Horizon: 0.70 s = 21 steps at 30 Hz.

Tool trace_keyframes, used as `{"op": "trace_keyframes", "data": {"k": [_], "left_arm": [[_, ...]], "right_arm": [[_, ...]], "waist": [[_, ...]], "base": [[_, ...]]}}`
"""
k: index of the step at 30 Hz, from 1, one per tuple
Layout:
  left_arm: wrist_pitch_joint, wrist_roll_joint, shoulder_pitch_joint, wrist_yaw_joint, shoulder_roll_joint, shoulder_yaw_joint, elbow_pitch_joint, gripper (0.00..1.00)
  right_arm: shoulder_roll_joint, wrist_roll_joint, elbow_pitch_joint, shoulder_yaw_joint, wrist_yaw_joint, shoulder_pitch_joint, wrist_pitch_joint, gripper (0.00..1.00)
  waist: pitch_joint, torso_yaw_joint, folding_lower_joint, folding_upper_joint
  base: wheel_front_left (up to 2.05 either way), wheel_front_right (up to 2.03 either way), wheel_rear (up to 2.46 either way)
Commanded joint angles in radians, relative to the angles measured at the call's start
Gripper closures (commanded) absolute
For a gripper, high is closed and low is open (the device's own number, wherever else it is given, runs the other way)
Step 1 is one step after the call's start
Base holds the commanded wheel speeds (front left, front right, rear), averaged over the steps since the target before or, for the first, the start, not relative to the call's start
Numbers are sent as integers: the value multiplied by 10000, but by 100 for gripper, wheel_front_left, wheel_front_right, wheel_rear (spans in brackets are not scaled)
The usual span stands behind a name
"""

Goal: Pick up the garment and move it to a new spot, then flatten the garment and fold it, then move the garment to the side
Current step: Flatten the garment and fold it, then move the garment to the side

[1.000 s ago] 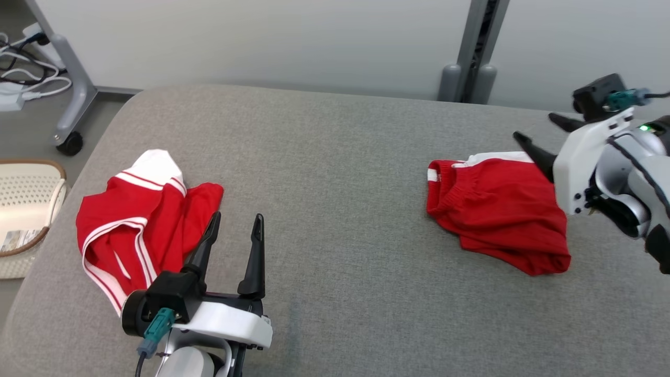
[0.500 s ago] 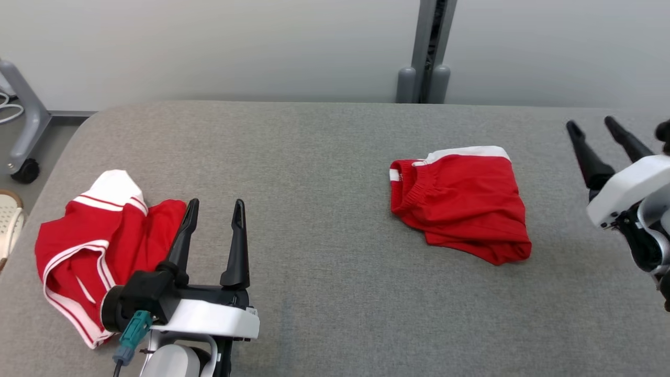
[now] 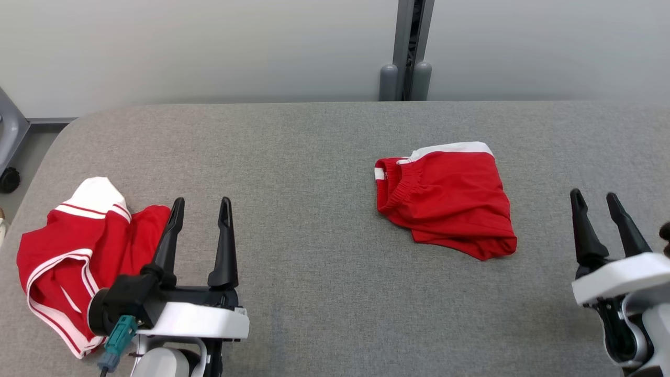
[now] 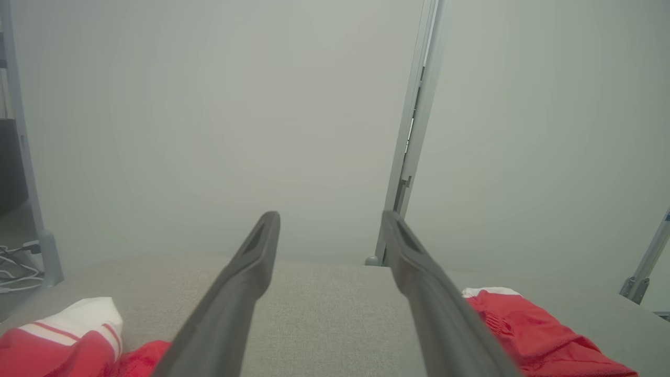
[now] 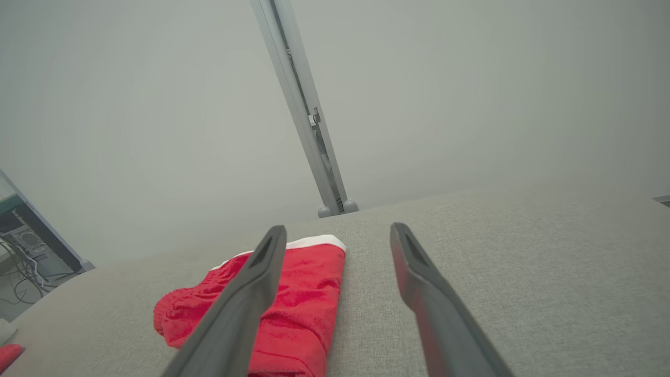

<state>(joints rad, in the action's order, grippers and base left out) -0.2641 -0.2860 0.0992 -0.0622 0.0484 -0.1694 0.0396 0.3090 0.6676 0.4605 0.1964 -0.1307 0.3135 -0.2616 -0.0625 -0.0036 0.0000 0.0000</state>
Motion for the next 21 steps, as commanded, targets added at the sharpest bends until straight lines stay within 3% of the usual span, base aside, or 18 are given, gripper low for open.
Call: {"op": "trace_keyframes", "data": {"k": [1,10,21], "left_arm": [[-7,43,-159,67,40,71,-28,0],[-7,63,-374,48,40,89,113,0],[-7,104,-291,69,39,-23,384,0]], "right_arm": [[-148,-267,-160,-396,-3,-368,-42,0],[-814,-1201,-763,-1314,-3,-1339,-43,0],[-826,-1268,-590,-1390,-3,-1306,-44,0]], "waist": [[33,39,0,0],[62,69,0,0],[14,237,0,0]], "base": [[0,0,0],[0,0,0],[0,0,0]]}}
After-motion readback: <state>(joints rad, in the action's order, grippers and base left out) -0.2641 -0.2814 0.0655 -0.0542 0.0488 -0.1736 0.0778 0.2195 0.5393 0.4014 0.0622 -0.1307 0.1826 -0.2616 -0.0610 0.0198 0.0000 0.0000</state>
